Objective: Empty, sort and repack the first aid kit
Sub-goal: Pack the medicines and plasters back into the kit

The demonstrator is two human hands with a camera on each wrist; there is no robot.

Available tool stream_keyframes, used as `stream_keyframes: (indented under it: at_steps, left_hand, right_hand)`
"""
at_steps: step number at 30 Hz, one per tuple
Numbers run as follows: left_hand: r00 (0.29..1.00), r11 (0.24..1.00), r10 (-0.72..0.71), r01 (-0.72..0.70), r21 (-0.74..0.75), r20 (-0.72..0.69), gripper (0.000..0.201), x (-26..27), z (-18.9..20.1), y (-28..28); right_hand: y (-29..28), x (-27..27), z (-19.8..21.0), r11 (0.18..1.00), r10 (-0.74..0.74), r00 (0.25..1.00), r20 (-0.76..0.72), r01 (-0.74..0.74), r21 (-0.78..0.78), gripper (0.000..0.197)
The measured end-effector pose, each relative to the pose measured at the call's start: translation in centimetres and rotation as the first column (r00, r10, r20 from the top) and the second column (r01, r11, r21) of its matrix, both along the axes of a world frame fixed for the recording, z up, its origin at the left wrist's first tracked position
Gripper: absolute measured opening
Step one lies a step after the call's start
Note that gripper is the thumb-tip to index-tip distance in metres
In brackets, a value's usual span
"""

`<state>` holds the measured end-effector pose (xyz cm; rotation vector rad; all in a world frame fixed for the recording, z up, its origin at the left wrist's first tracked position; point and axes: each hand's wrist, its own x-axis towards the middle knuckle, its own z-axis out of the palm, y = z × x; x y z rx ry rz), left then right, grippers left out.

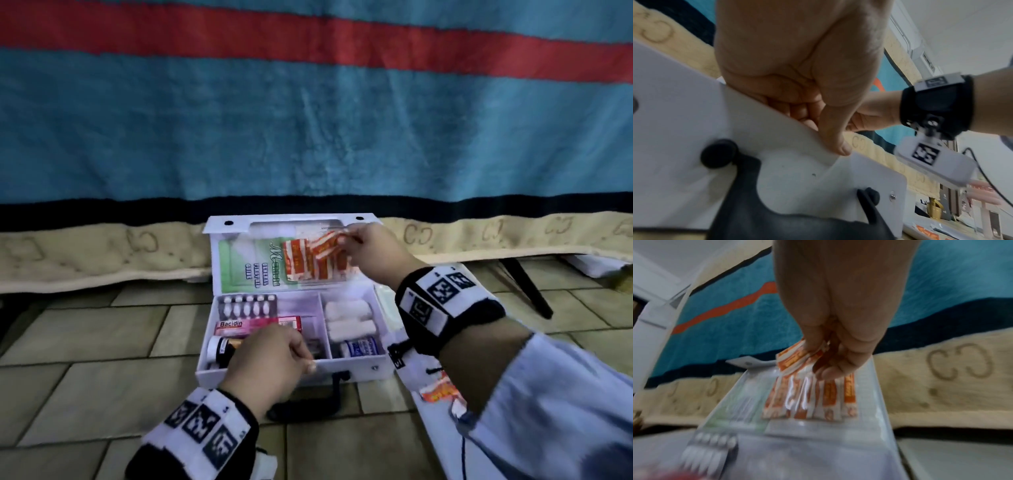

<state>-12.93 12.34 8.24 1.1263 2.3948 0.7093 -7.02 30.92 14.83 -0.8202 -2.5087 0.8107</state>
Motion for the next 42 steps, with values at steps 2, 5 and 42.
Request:
stream_keyframes:
  at_steps: [2, 5, 42]
  left_hand:
    - [1.000, 1.000, 0.005, -0.005, 0.010, 0.012, 0.029, 0.0, -0.1, -0.1]
    - [1.000, 1.000, 0.014, -0.014, 0.014, 0.000, 0.031, -0.1, -0.2, -0.1]
    - [1.000, 1.000, 0.021, -0.020, -0.021, 0.016, 0.023, -0.2, 0.0, 0.0]
  right_hand:
    - [0.6, -1.2, 1.3, 0.997, -0.065, 0.988, -0.138, 0.071, 0.041, 0.026]
    - [1.0, -2.4, 2.6, 0.973, -0.089, 0.988, -0.130, 0.114, 0.201, 0.019]
    - [-0.9, -5.1, 0.8, 0.936, 0.023, 0.952, 0.305, -0.128, 0.328, 0.024]
